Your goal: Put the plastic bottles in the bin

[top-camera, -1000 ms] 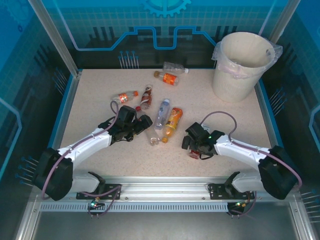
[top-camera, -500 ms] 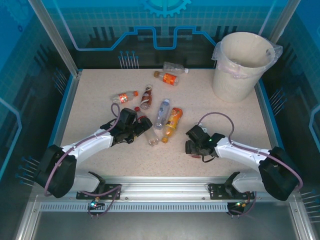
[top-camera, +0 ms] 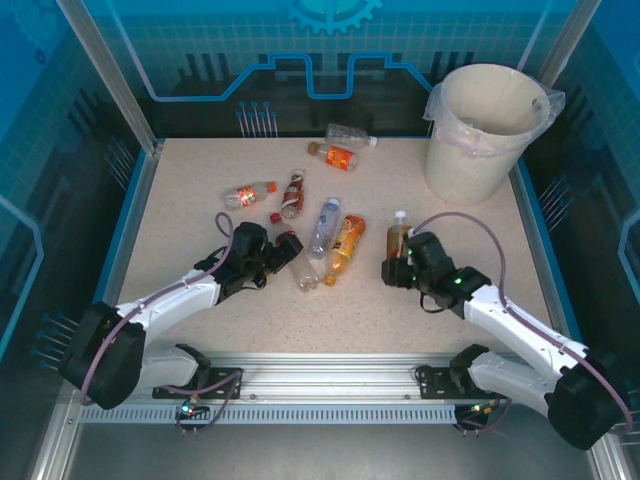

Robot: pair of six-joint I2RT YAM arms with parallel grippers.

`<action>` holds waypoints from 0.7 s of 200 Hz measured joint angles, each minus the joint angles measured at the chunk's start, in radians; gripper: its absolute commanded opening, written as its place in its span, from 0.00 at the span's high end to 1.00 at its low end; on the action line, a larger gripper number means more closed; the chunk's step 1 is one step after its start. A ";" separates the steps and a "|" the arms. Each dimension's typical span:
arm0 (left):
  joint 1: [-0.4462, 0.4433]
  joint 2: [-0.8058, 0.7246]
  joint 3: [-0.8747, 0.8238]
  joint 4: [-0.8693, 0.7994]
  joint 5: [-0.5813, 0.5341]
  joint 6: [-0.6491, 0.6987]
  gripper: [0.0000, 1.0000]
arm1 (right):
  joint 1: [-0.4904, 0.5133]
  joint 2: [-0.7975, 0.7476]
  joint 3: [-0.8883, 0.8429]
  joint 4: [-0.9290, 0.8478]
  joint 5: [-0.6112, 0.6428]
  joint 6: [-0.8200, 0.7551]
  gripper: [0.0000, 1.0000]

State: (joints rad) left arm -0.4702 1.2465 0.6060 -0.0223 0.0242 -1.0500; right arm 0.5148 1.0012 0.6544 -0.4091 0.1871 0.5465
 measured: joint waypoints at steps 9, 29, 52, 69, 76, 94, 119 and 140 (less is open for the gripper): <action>0.000 -0.015 -0.010 0.023 0.000 -0.005 0.01 | -0.035 0.001 0.047 0.014 -0.038 -0.012 0.51; 0.000 -0.035 -0.035 0.061 0.000 -0.026 0.01 | -0.100 0.025 0.182 0.043 -0.110 -0.032 0.51; -0.006 -0.037 -0.052 0.079 0.000 -0.050 0.01 | -0.179 0.095 0.366 0.099 -0.176 -0.033 0.51; -0.015 -0.034 -0.053 0.085 0.003 -0.056 0.01 | -0.251 0.151 0.474 0.140 -0.218 -0.010 0.50; -0.021 -0.029 -0.053 0.089 0.006 -0.057 0.01 | -0.283 0.176 0.516 0.155 -0.231 0.003 0.50; -0.039 -0.007 -0.053 0.092 0.008 -0.055 0.01 | -0.357 0.245 0.610 0.192 -0.250 0.046 0.50; -0.056 0.015 -0.051 0.081 -0.005 -0.051 0.01 | -0.445 0.351 0.727 0.243 -0.264 0.135 0.49; -0.058 0.018 -0.051 0.080 -0.024 -0.051 0.01 | -0.505 0.437 0.816 0.273 -0.264 0.223 0.47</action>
State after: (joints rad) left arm -0.5285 1.2640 0.5545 0.0574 -0.0002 -1.1015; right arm 0.0093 1.4384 1.4700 -0.1364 -0.0772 0.7696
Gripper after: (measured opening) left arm 0.988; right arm 0.659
